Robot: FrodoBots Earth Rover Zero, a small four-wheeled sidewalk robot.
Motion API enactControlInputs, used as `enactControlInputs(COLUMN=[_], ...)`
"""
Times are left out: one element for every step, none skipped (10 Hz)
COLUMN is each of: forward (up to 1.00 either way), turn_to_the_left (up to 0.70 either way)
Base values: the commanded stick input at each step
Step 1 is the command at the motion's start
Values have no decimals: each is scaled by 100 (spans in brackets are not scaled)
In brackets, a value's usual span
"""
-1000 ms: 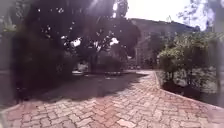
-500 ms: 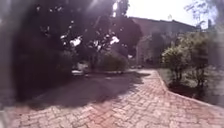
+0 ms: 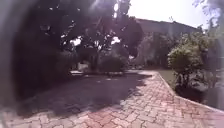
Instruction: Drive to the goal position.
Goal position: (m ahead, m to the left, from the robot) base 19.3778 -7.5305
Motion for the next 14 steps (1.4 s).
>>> enactControlInputs(forward=[70, 70, 70, 70, 70, 70, 70, 70, 70, 70, 70, 70, 70, 70], turn_to_the_left=[-35, -35, -35, -35, -35, -35, -18, -1, 0, 0, 0, 0, 0, 0])
